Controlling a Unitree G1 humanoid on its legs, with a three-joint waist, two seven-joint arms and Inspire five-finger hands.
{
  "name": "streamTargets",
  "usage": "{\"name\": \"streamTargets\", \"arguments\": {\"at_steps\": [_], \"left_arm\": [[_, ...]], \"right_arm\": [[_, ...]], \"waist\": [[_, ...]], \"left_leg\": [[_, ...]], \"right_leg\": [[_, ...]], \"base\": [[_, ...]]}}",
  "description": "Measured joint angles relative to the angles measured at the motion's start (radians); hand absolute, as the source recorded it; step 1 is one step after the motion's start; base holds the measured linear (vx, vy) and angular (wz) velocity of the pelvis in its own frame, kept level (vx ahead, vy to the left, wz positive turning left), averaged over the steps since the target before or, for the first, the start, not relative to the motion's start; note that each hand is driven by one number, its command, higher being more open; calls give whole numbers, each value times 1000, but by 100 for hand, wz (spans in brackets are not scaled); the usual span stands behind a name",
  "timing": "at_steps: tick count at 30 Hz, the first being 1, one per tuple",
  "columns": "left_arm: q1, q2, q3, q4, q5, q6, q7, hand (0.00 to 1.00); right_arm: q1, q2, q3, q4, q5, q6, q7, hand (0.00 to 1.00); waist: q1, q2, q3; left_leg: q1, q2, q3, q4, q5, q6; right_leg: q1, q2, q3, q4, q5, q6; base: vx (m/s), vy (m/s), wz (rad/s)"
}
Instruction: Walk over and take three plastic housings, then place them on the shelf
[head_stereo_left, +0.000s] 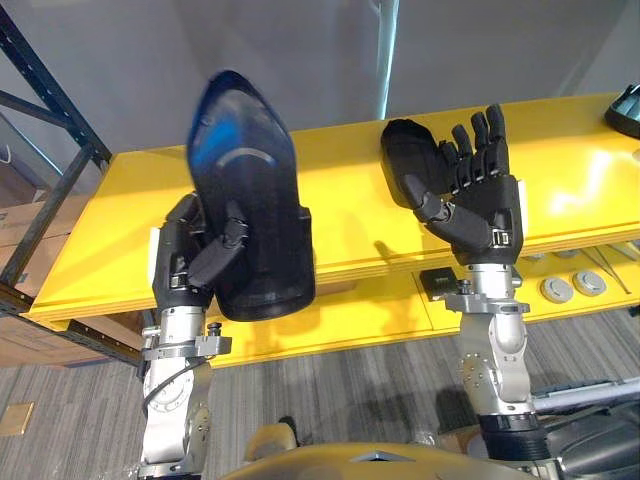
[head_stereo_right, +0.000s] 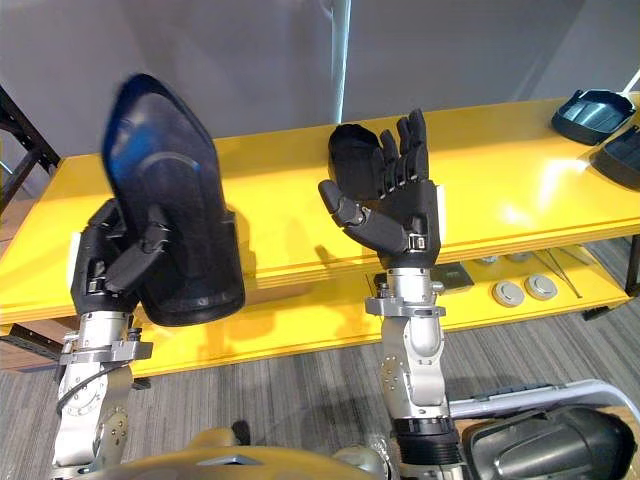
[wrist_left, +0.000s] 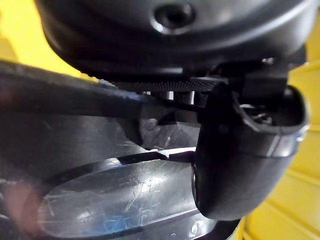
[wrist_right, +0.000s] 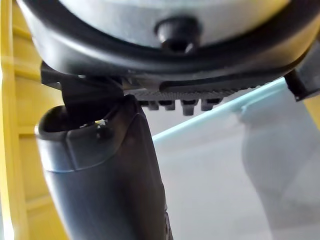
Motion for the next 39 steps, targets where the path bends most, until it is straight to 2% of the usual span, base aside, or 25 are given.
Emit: {"name": "streamTargets", "arguments": {"at_steps": [1, 3, 6, 8, 9, 13, 17, 20, 21, 22, 25, 28, 30, 32, 39], "left_arm": [[-2, 2, -14, 0, 0, 22, -16, 0], [-7, 3, -30, 0, 0, 40, -38, 0], [-60, 35, -29, 0, -4, 83, -45, 0], [-121, 56, -35, 5, -5, 105, -34, 0], [-160, 51, -43, 13, -8, 123, -23, 0], [-204, 37, -86, 14, -79, 160, 18, 0], [-246, 37, -91, 91, -108, 170, 105, 0], [-338, 52, -35, 213, -134, 178, 199, 0], [-381, 64, -5, 263, -146, 183, 245, 0], [-429, 67, 22, 322, -162, 183, 287, 0], [-541, 94, 56, 456, -192, 184, 356, 0], [-627, 127, 47, 531, -202, 192, 370, 0], [-679, 136, 39, 555, -228, 198, 374, 0], [-720, 157, 14, 581, -260, 199, 375, 0], [-889, 243, 5, 690, -276, 214, 391, 0]], "right_arm": [[25, 14, 0, 1, -3, 0, -13, 100], [60, 36, 0, 1, -4, -1, -14, 100], [70, 40, 6, 1, -10, 0, -6, 100], [70, 40, 0, 0, -8, 1, -7, 100], [75, 35, -3, 1, -9, 8, -8, 100], [78, -3, -20, 4, -45, 33, -12, 100], [78, -37, -18, 3, -45, 71, -6, 100], [78, -60, -8, 0, -43, 99, 39, 100], [77, -68, 0, -4, -42, 108, 59, 100], [71, -85, 4, -5, -42, 118, 77, 100], [38, -144, 14, -5, -34, 175, 90, 100], [-15, -159, 33, -4, -28, 202, 91, 100], [-39, -159, 57, -4, -1, 209, 91, 100], [-51, -159, 81, -4, 8, 217, 94, 100], [-76, -176, 103, -4, 9, 245, 120, 100]], "waist": [[-1, 5, 4], [-5, 7, 3], [-26, 2, 1], [-40, -6, -1], [-57, 1, 0], [-64, 16, -4], [-69, 21, -3], [-76, 20, -1], [-80, 20, -1], [-82, 39, 10], [-83, 71, 33], [-104, 57, 64], [-105, 41, 83], [-108, 37, 96], [-128, 57, 170]], "left_leg": [[18, -7, 12, -26, -2, 12], [42, -1, 49, -70, 8, 23], [38, 16, 62, -99, 31, 21], [22, 10, 59, -116, 63, 19], [24, 14, 47, -144, 94, 17], [66, 43, 34, -253, 160, 1], [94, 51, 40, -271, 171, -4], [85, 48, 52, -274, 173, -10], [68, 46, 52, -274, 176, -13], [50, 61, 51, -274, 189, -16], [4, 93, 49, -270, 226, -26], [-23, 99, 43, -269, 246, -27], [-26, 99, 49, -269, 249, -26], [-29, 99, 55, -269, 250, -25], [-65, 100, 65, -269, 271, -16]], "right_leg": [[-3, -6, -6, -1, 49, -10], [-17, -4, -39, 4, 93, -38], [-31, 52, -34, -33, 83, -62], [-29, 65, -32, -77, 90, -53], [-30, 74, -39, -78, 95, -45], [-24, 114, -43, -85, 95, -45], [-8, 124, -28, -88, 93, -45], [-21, 124, 11, -90, 47, -57], [-40, 124, 32, -89, 9, -36], [-65, 137, 36, -77, 10, -27], [-133, 164, 53, -41, 10, -30], [-181, 168, 59, 3, 7, -34], [-199, 168, 76, 20, 7, -34], [-212, 168, 84, 30, 5, -36], [-282, 167, 116, 80, -12, -44]], "base": [[-77, 263, -22], [-73, 160, -29], [-26, 23, -24], [18, -47, 13], [32, -49, 34], [14, -78, 13], [-44, -17, -7], [-124, -8, -9], [-151, -67, -2], [-156, -82, -2], [-137, -81, -6], [-63, -42, 0], [-35, -16, -10], [-24, -7, -10], [-59, -18, -5]]}}
